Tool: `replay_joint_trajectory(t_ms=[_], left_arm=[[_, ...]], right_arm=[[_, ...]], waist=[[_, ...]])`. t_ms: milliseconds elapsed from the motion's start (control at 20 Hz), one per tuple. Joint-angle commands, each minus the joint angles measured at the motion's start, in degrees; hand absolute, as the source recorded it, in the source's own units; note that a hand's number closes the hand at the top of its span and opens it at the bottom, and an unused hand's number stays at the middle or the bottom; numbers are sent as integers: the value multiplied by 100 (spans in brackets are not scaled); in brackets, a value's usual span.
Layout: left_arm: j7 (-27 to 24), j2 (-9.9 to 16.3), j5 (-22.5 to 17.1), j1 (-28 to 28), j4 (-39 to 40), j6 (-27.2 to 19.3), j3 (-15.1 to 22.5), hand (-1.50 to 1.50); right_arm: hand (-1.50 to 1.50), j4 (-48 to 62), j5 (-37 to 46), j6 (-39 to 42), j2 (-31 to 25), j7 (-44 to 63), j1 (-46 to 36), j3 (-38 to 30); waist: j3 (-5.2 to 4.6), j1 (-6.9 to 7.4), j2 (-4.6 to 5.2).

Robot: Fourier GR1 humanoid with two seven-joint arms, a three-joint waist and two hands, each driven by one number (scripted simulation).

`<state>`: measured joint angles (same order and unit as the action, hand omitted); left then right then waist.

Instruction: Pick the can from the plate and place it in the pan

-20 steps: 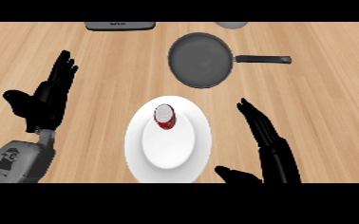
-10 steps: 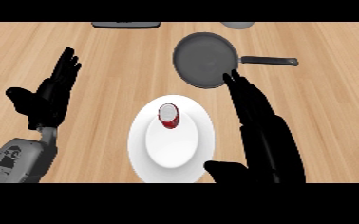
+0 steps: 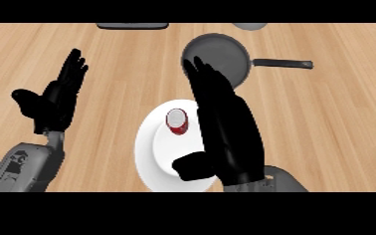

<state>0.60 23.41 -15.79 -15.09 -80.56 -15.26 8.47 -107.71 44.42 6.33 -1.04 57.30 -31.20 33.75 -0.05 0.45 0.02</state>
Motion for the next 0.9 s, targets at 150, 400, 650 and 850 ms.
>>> replay_joint_trajectory(t_ms=[150, 400, 650, 850], left_arm=[[178, 62, 91, 314, -534, 192, -138, 0], [-7, -53, 140, 174, -94, 308, -313, 0], [-149, -434, 469, 226, -5, 78, -91, 0], [276, -367, 490, 126, -264, 118, -218, 0]], right_arm=[[-150, 650, -403, -106, 101, 938, -712, 307], [-150, 947, -183, -714, 102, 1074, -389, 678], [-150, 1630, -19, -962, 102, 980, -518, 544], [-150, 1276, -98, -501, 102, 677, 143, 337]], waist=[[3, 15, -15], [2, -19, -8], [2, 0, -2], [5, -49, -10]])
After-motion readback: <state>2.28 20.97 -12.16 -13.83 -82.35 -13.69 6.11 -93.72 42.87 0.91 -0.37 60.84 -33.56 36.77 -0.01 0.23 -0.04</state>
